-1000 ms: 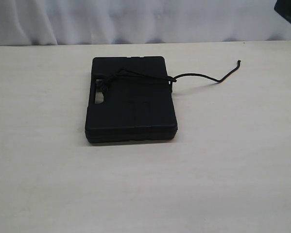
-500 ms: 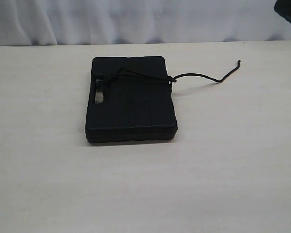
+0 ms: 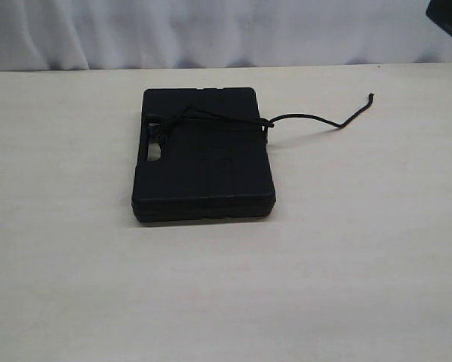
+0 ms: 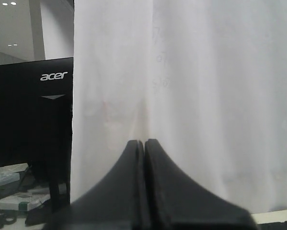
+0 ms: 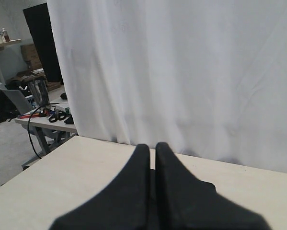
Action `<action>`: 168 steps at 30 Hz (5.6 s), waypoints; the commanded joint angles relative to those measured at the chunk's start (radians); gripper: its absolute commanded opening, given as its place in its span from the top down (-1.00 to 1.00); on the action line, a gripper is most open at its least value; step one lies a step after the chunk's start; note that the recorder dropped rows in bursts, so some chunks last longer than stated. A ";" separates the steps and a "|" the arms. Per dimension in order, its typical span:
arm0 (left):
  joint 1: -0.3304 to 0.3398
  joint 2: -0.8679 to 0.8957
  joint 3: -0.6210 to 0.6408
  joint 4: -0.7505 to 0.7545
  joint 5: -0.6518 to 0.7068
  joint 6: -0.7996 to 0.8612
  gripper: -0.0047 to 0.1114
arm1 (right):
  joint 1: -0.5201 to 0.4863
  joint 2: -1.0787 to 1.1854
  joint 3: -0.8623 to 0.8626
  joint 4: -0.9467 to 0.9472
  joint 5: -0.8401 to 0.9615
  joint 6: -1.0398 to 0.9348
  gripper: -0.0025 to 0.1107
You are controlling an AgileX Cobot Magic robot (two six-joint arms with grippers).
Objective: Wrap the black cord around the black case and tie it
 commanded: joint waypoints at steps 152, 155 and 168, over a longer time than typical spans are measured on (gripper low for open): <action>-0.032 -0.006 0.044 -0.001 0.524 0.005 0.92 | 0.033 -0.782 0.628 1.327 0.785 -1.567 0.88; -0.032 -0.006 0.044 -0.001 0.524 0.005 0.92 | 0.033 -0.782 0.628 1.327 0.785 -1.567 0.88; -0.032 -0.006 0.044 -0.001 0.524 0.005 0.92 | 0.033 -0.782 0.628 1.327 0.785 -1.567 0.88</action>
